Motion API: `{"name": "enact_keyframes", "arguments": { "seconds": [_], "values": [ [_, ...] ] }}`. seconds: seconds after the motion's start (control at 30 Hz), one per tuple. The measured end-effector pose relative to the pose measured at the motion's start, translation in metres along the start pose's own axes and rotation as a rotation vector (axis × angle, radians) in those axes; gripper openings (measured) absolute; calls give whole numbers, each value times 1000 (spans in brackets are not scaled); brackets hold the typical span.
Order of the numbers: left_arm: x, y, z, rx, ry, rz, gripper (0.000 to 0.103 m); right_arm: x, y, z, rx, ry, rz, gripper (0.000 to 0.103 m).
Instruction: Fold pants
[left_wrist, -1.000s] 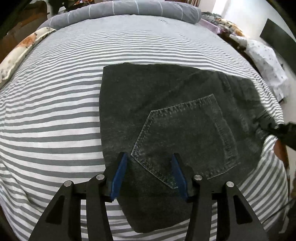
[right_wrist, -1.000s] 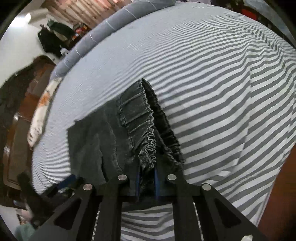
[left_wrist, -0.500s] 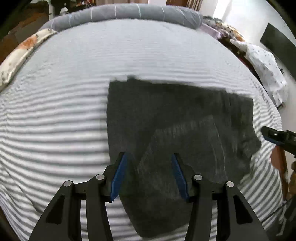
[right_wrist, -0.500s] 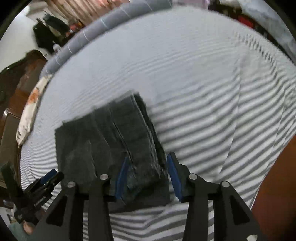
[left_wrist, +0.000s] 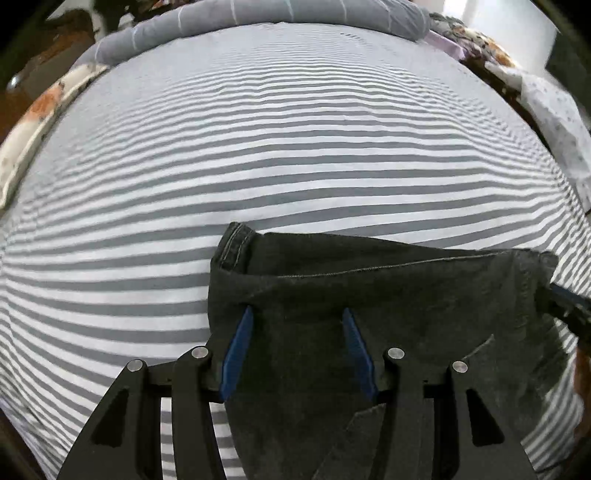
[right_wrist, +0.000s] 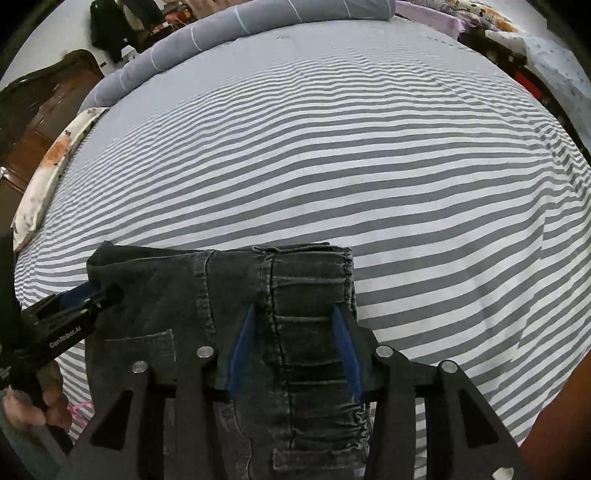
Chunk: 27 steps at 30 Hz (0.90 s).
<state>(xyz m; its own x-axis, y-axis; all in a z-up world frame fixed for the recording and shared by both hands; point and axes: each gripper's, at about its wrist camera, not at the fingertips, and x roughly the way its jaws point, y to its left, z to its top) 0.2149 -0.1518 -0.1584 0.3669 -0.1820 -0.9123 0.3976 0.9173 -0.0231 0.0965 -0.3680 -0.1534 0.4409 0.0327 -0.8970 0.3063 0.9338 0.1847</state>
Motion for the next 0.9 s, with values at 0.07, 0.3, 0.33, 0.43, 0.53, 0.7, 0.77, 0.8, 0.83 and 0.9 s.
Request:
{"name": "enact_keyframes", "arguments": {
  "seconds": [0.07,0.3,0.33,0.43,0.53,0.7,0.77,0.8,0.83,0.9],
  "values": [
    [-6,-3,-2,23,-16,14,52,-5,3,-1,-9,-1,-2,42],
    [-33,-7,-43,72,-22,-6,52,-20,1,-34,-36,13,13,42],
    [-37,-8,-53,82,-23,-7,52,-23,-3,-39,-24,19,24,42],
    [-45,-10,-72,89,-9,-4,52,-30,-7,-56,-9,24,38,42],
    [-48,-7,-92,75,5,-8,52,-35,-8,-69,-12,26,34,42],
    [-47,-9,-118,69,15,4,52,-33,-13,-74,-1,37,41,45],
    [-46,-10,-122,69,5,12,52,-30,-12,-74,-12,39,36,47],
    [-46,-12,-123,69,2,14,53,-29,-11,-74,-19,40,32,48],
    [-44,-12,-124,70,2,17,53,-28,-11,-75,-25,41,30,49],
    [-44,-12,-124,67,3,12,53,-25,-9,-75,-36,43,28,50]
  ]
}}
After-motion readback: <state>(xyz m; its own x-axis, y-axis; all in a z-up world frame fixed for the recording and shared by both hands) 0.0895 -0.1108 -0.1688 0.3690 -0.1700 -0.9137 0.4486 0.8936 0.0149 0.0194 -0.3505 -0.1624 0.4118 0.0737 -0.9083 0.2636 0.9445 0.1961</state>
